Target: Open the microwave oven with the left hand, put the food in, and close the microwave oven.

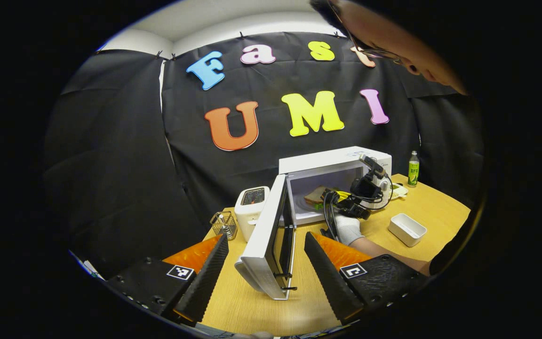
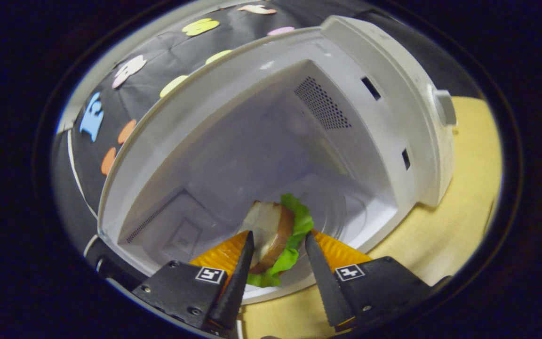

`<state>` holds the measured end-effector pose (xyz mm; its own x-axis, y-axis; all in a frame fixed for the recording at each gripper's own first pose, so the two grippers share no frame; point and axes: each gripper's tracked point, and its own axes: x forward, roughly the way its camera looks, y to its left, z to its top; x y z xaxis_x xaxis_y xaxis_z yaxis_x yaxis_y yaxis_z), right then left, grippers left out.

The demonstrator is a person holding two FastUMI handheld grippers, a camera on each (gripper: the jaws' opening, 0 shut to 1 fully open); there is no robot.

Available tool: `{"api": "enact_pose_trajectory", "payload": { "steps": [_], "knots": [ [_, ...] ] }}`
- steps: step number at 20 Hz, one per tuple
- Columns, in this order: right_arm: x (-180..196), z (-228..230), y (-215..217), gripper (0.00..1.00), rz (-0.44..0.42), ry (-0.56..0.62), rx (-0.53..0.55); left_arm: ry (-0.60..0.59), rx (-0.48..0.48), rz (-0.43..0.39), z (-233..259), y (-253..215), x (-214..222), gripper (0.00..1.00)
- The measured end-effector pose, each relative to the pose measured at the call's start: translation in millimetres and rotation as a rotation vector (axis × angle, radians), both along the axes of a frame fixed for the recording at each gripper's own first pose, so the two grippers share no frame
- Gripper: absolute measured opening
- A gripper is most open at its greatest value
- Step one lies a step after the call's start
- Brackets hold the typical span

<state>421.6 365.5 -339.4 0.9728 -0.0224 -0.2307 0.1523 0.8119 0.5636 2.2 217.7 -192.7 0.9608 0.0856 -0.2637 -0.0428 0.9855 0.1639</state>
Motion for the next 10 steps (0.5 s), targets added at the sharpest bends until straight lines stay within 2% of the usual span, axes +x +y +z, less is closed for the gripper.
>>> {"api": "enact_pose_trajectory", "payload": {
  "steps": [1,2,3,4,5,6,8,9,10],
  "knots": [
    [-3,5,-5,0.77,-0.009,-0.006,-0.046,-0.003,-0.001,0.002,1,1,1,0.96],
    [-6,10,-11,0.80,-0.014,-0.019,-0.084,-0.008,-0.003,0.005,4,3,2,0.96],
    [-10,15,-15,0.98,-0.012,-0.026,-0.105,-0.011,-0.006,0.009,6,4,2,0.96],
    [-14,21,-18,0.90,-0.006,-0.039,-0.124,-0.020,-0.009,0.011,9,5,2,0.97],
    [-20,26,-20,0.90,0.004,-0.039,-0.139,-0.026,-0.014,0.013,11,6,2,0.97],
    [-25,30,-26,1.00,0.011,-0.038,-0.153,-0.031,-0.014,0.014,15,6,3,0.97],
    [-39,45,-41,1.00,0.021,-0.034,-0.187,-0.037,-0.014,0.015,22,7,6,0.96],
    [-47,56,-50,0.90,0.030,-0.039,-0.188,-0.038,-0.015,0.014,25,8,7,0.96],
    [-55,67,-59,0.91,0.035,-0.043,-0.196,-0.037,-0.018,0.014,30,9,9,0.96]
  ]
}}
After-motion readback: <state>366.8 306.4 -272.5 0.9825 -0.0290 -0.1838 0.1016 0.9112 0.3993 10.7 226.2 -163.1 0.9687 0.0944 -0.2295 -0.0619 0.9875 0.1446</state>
